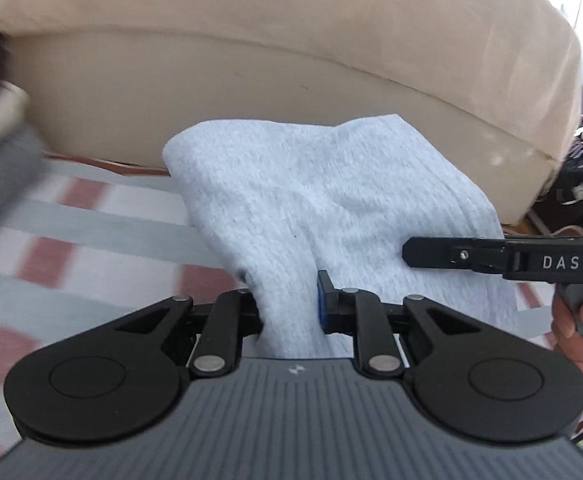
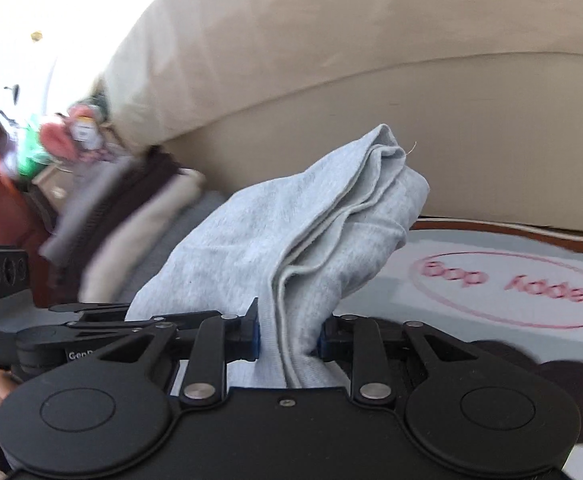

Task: Fold clothes
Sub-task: 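Lift the folded cloth with both grippers and carry it to the clothes stack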

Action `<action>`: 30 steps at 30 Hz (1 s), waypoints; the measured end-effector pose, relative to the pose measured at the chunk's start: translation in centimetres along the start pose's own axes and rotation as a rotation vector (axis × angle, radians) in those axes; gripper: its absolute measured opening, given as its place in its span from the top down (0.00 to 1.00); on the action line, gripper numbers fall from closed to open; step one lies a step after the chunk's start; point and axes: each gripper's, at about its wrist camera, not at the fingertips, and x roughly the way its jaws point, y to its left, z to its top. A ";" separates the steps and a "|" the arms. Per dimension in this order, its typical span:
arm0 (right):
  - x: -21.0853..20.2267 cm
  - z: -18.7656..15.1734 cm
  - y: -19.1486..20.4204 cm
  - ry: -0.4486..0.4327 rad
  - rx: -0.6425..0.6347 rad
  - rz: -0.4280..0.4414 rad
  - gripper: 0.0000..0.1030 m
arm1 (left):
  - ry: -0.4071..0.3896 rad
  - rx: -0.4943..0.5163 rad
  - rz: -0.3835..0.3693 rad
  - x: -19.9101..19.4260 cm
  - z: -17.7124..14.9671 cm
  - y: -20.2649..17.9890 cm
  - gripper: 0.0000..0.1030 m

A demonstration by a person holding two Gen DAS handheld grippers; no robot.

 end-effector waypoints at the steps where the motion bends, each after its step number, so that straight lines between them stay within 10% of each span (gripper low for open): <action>1: 0.2 -0.1 1.1 0.002 -0.012 0.021 0.72 | -0.016 -0.012 0.032 -1.5 -0.3 0.3 0.83; 14: 4.8 2.4 17.4 -0.016 -0.194 0.301 0.72 | -0.091 -0.105 0.388 -18.0 2.7 7.6 0.83; 22: 8.0 4.5 26.5 -0.028 -0.218 0.403 0.72 | -0.082 0.048 0.623 -23.8 6.2 10.4 0.83; 30: 15.8 11.5 32.8 -0.100 -0.112 0.406 0.72 | -0.013 0.125 0.707 -24.6 16.4 19.4 0.83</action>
